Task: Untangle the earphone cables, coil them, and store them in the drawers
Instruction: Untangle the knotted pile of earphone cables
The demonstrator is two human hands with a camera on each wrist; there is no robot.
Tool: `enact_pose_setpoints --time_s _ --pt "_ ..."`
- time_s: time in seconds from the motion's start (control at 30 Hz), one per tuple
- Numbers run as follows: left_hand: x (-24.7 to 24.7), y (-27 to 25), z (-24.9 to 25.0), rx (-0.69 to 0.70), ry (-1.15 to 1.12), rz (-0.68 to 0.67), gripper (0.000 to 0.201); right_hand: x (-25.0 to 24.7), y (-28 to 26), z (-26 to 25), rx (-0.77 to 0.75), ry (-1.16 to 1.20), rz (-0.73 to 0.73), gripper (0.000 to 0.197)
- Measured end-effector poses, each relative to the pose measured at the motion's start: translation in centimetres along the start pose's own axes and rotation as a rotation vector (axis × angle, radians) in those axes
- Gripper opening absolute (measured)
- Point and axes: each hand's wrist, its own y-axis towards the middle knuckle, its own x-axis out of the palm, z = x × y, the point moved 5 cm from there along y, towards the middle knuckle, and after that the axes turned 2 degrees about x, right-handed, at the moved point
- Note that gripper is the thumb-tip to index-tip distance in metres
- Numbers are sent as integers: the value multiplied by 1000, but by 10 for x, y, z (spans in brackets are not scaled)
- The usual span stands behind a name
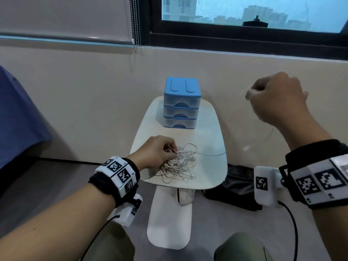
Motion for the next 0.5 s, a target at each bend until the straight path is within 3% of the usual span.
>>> enact_pose_setpoints --time_s 0.1,0.17,0.23,0.3,0.4,0.5 --pt "-4 -6 3 30 -27 44 15 32 -12 3 77 -194 -245 20" --pt "-6 -9 7 49 -33 58 15 59 -27 4 66 -319 -447 19" --pt "-7 -12 8 64 -20 73 16 86 -41 2 20 -391 -554 21" --pt "-5 -14 9 80 2 94 14 110 -52 -5 -40 -241 -523 19" --pt "-4 -13 10 108 14 143 8 144 -71 -18 -130 212 -564 12" --pt "-2 -12 11 118 28 188 7 172 -88 -22 -171 345 -626 11"
